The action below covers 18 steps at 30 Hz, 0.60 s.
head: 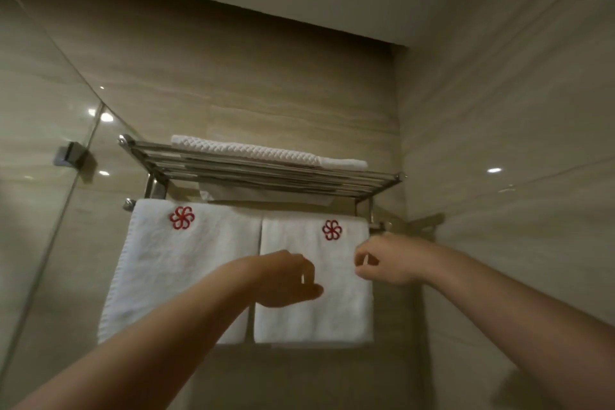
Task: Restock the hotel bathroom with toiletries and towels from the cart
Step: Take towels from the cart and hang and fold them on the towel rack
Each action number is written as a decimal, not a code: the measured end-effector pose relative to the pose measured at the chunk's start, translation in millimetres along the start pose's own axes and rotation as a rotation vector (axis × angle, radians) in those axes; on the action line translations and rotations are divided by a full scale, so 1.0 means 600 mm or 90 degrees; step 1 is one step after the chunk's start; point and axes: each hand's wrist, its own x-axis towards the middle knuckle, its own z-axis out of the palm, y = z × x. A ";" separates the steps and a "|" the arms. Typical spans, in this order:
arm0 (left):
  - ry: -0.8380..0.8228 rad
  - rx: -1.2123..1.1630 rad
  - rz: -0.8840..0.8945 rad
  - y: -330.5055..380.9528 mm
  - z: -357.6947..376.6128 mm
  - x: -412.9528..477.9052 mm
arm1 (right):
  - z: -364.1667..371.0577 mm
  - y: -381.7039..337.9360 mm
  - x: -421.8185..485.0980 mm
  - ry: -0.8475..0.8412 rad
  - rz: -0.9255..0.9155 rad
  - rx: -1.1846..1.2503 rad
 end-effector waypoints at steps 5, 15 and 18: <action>-0.092 -0.023 0.080 0.099 0.018 -0.055 | -0.025 0.011 -0.169 -0.160 0.062 -0.056; -0.113 -0.029 0.287 0.354 -0.004 -0.163 | -0.087 0.057 -0.483 -0.280 0.225 -0.121; -0.121 -0.083 0.361 0.438 -0.018 -0.213 | -0.126 0.060 -0.600 -0.303 0.263 -0.146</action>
